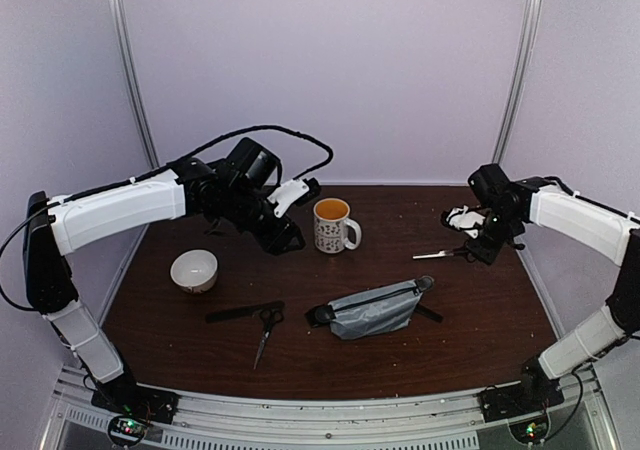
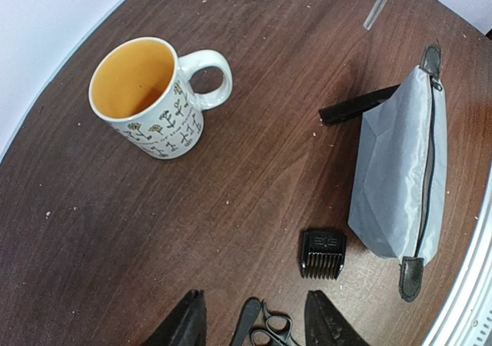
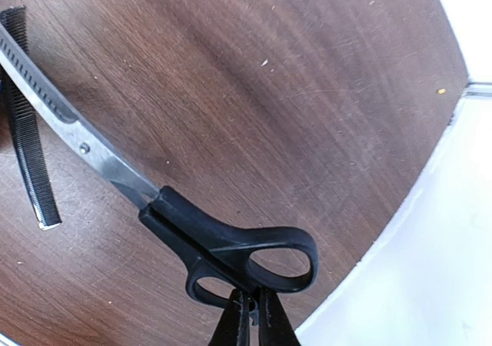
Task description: Sort the hair-cutting tools
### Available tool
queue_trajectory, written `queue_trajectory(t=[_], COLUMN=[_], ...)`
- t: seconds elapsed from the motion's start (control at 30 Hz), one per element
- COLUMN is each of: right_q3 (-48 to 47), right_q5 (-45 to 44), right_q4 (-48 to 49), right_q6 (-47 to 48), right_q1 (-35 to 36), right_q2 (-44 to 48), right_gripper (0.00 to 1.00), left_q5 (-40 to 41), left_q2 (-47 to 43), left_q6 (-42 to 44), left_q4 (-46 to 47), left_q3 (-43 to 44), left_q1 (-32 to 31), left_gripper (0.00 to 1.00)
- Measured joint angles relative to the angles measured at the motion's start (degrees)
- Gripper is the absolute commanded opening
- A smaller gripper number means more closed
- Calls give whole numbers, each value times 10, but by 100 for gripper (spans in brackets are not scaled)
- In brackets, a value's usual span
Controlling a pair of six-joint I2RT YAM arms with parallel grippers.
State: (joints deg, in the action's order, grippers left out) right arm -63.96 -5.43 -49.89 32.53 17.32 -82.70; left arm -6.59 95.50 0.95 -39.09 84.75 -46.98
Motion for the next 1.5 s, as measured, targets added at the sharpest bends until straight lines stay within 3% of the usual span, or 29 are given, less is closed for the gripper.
queue_trajectory(t=[0.27, 0.53, 1.0, 1.5], right_q3=[17, 68, 111, 126], right_q5=[-33, -110, -239, -321], right_q4=[-2, 0, 60, 125], right_q6=[1, 19, 57, 95], right_q1=[84, 220, 346, 402], right_q2=[126, 213, 166, 118], right_gripper=[0, 0, 0, 0], left_q5=[-14, -144, -230, -260], left_q2=[5, 7, 2, 32], left_q6=[4, -52, -211, -258], left_q4=[0, 5, 80, 123], left_q3=[-1, -36, -164, -165], left_q1=[0, -4, -35, -38], left_gripper=[51, 52, 55, 49])
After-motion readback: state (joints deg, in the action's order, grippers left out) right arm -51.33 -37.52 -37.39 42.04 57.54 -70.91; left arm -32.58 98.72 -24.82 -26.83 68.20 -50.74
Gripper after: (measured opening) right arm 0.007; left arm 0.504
